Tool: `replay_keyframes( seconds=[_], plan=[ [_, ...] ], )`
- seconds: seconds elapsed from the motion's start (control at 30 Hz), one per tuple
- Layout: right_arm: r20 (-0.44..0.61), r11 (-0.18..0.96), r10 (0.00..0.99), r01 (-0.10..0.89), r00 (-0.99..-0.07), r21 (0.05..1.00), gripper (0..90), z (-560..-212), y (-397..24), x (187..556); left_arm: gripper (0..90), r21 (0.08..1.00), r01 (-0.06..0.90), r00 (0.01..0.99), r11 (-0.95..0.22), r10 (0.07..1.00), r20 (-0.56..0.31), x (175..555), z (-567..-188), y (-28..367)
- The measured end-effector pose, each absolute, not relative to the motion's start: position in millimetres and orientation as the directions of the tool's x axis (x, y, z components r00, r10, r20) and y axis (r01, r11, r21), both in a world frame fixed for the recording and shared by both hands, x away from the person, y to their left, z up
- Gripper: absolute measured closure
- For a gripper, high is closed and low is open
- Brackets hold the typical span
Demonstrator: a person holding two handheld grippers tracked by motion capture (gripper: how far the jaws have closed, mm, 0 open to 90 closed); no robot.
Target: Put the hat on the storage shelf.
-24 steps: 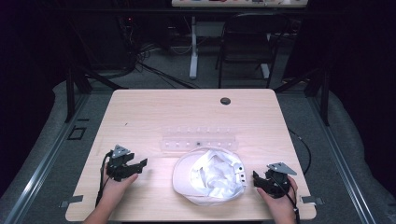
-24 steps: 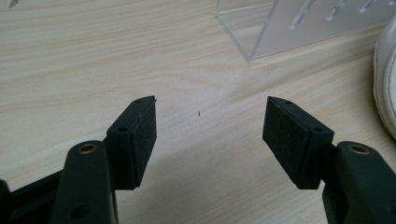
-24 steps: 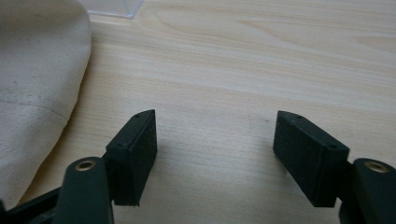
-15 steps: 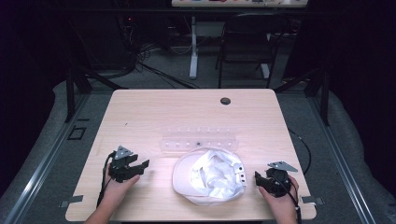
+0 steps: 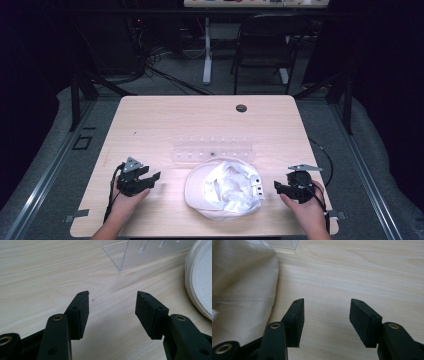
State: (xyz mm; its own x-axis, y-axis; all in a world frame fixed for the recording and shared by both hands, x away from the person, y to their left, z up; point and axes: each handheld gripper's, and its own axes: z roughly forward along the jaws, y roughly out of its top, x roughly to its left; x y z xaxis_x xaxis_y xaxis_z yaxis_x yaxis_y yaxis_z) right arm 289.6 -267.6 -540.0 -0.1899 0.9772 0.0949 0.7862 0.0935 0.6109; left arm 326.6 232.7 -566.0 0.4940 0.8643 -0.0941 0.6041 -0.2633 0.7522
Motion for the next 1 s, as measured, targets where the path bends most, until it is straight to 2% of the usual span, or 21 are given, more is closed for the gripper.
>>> replay_keyframes(
  seconds=[0.33, 0.5, 0.63, 1.0],
  plan=[
    [0.157, 0.122, 0.959, 0.848, -0.234, 0.516, 45.1, -500, -264, 299, 48.5, 0.739, 0.607, 0.514, -0.294, 0.853, -0.083, 326, -568, 228],
    [0.247, 0.102, 0.94, 0.883, -0.237, 0.459, 47.2, -483, -259, 308, 48.5, 0.732, 0.613, 0.517, -0.299, 0.852, -0.085, 326, -569, 227],
    [0.299, 0.089, 0.925, 0.902, -0.232, 0.423, 48.1, -476, -255, 313, 48.4, 0.732, 0.614, 0.513, -0.297, 0.854, -0.084, 326, -569, 227],
    [0.345, 0.128, 0.9, 0.918, -0.266, 0.375, 46.9, -471, -237, 316, 48.4, 0.73, 0.616, 0.512, -0.297, 0.855, -0.084, 327, -569, 228]
  ],
)
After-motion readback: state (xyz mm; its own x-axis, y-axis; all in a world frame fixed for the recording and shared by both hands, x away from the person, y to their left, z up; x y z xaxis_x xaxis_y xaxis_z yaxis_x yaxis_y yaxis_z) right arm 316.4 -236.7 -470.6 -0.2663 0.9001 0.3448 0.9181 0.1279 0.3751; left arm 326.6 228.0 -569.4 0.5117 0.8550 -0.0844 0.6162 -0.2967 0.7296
